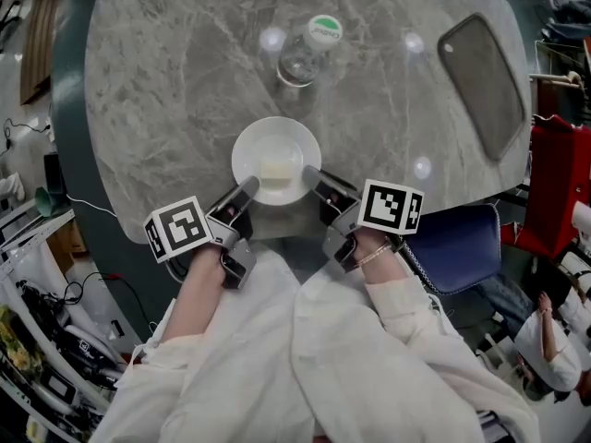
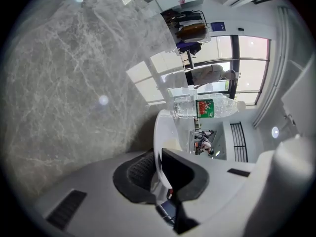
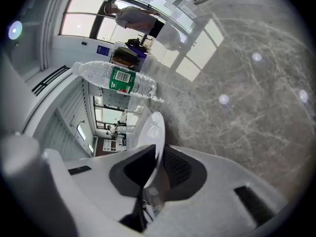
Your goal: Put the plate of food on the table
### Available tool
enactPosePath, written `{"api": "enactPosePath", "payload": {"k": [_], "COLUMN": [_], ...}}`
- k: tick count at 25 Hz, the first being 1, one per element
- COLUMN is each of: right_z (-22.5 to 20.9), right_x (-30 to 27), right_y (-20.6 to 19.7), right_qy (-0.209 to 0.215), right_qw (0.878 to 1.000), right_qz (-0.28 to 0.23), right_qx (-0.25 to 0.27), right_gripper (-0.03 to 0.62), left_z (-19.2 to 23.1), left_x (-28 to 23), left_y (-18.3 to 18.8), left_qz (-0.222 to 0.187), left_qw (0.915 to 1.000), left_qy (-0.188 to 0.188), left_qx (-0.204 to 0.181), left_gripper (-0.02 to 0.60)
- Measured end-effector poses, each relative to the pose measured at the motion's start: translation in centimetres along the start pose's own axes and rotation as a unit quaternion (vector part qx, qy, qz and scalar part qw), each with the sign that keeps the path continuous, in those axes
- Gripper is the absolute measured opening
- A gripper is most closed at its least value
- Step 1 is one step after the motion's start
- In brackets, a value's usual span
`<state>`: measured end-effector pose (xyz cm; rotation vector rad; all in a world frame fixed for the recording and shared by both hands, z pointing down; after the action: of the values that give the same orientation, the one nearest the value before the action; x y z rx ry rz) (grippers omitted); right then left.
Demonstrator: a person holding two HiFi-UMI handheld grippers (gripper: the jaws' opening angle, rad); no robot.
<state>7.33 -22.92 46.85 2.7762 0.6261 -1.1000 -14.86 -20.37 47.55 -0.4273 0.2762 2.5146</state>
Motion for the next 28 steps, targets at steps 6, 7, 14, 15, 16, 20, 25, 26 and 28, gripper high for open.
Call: {"api": "enactPosePath", "payload": {"k": [6, 7, 14, 15, 16, 20, 25, 26, 28], "right_z": [-0.1, -0.2, -0.4, -0.5, -0.6, -0.6, -0.5, -0.4, -0.4], "right_x": [0.7, 0.8, -0.8, -0.8, -0.8, -1.2, -1.6, -1.6, -1.6], "right_y": [-0.6, -0.8, 1.6, 1.6, 1.6, 1.7, 1.6, 1.5, 1.4], "right_qy": [-0.010, -0.014, 0.011, 0.000, -0.009, -0.006, -0.005, -0.005, -0.006], "right_qw": [0.998, 0.997, 0.997, 0.997, 0.996, 0.996, 0.996, 0.996, 0.995], "right_qz": [-0.004, -0.005, -0.019, -0.017, -0.015, -0.016, -0.015, -0.015, -0.016], "right_qx": [-0.063, -0.069, -0.077, -0.082, -0.086, -0.093, -0.093, -0.093, -0.094], "right_gripper": [0.025, 0.023, 0.015, 0.015, 0.015, 0.014, 0.014, 0.014, 0.014], "left_z": [-0.3, -0.3, 0.3, 0.3, 0.3, 0.5, 0.5, 0.6, 0.7], "left_x": [0.3, 0.4, -1.0, -1.0, -1.0, -0.6, 0.2, 0.2, 0.4], "left_y": [-0.2, -0.3, 1.2, 1.2, 1.2, 1.0, 0.0, -0.1, -0.3], "left_qz": [0.000, 0.000, 0.005, 0.005, 0.006, 0.008, 0.014, 0.014, 0.014], "left_qw": [0.9999, 0.9999, 0.9993, 0.9991, 0.9990, 0.9986, 0.9973, 0.9973, 0.9972], "left_qy": [-0.005, -0.006, -0.021, -0.021, -0.021, -0.031, -0.023, -0.026, -0.033], "left_qx": [0.012, 0.012, 0.032, 0.035, 0.039, 0.042, 0.069, 0.067, 0.066], "left_gripper": [0.025, 0.025, 0.025, 0.025, 0.025, 0.025, 0.028, 0.029, 0.029]}}
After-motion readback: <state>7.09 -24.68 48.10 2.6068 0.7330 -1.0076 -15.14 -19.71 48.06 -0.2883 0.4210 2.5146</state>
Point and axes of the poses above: the fingertips, and each gripper's own axes: x backward along the fingers, z to its left, y out of its top, the point moved 9 cm from there along x, backward along the fingers, and after that the axes turned 9 degrees about -y, right-handed, at the moved point
